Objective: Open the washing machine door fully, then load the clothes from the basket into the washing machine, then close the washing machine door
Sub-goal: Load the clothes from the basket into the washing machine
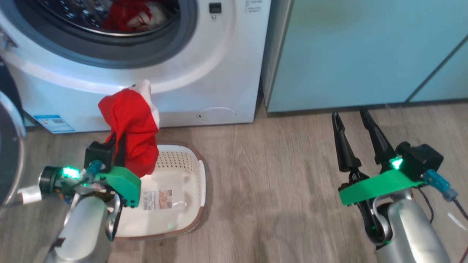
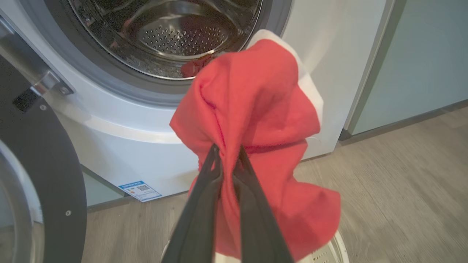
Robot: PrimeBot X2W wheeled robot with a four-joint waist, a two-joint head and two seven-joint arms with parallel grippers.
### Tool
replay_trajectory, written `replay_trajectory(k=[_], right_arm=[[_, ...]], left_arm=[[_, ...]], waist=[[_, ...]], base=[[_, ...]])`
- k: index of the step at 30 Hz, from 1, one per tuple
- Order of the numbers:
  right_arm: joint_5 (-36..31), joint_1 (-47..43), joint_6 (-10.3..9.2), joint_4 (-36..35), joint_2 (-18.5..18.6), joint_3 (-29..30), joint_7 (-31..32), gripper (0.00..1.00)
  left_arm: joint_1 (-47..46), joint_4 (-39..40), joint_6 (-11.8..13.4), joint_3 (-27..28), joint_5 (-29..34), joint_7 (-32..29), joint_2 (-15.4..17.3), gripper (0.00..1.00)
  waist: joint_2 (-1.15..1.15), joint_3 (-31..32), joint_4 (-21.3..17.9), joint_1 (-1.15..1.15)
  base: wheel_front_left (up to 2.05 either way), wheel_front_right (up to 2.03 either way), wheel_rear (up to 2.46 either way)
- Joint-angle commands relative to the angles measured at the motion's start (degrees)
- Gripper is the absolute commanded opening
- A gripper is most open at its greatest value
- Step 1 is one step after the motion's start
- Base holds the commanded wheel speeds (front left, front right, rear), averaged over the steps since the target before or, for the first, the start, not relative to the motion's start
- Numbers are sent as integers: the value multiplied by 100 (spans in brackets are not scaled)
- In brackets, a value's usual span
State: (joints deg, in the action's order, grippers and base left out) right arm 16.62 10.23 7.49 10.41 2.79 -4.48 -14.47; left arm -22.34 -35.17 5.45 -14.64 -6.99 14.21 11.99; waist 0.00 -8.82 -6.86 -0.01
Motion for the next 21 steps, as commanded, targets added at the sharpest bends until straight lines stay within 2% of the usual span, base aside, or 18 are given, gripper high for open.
replay_trajectory(k=[1,12,21], right_arm=[[-48,-3,0,-156,9,-135,-53,100],[-84,-243,0,-116,9,-125,-53,100],[-118,-371,0,-126,9,-32,-53,100]], left_arm=[[-35,418,40,263,36,78,91,0],[1007,1897,-27,654,62,78,-213,0],[1557,2505,-187,789,153,78,-532,0]], waist=[[0,155,111,1],[0,582,222,1],[0,756,293,1]], base=[[0,0,0],[0,0,0],[0,0,0]])
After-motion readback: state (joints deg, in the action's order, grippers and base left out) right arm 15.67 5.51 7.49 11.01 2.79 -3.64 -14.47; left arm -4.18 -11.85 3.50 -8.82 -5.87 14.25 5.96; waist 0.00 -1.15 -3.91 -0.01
